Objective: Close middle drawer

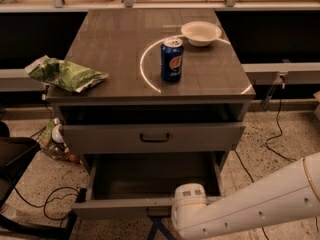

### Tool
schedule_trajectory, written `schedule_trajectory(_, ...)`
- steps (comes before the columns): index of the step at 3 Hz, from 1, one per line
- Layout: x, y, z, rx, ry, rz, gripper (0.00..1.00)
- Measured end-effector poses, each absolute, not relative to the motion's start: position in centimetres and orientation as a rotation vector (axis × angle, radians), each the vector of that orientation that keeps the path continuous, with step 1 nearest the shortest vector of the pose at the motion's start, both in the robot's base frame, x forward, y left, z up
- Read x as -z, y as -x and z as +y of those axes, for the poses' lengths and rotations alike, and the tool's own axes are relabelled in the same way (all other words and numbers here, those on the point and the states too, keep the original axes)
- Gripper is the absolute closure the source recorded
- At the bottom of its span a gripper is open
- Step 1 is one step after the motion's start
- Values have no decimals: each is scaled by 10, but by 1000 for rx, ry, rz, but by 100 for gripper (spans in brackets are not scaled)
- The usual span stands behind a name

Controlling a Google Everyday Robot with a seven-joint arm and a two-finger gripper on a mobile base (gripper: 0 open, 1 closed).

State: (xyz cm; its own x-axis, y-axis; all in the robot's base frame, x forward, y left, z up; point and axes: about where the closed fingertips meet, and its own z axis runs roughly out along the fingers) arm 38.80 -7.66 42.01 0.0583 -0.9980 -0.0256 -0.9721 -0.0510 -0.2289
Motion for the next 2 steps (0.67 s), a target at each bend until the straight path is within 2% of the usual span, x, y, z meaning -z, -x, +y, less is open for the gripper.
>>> schedule_trajectory(1, -416, -430, -62, 226, 2130, 1944, 100)
schedule_trajectory(2, -416, -430, -62, 226, 2130, 1944, 100)
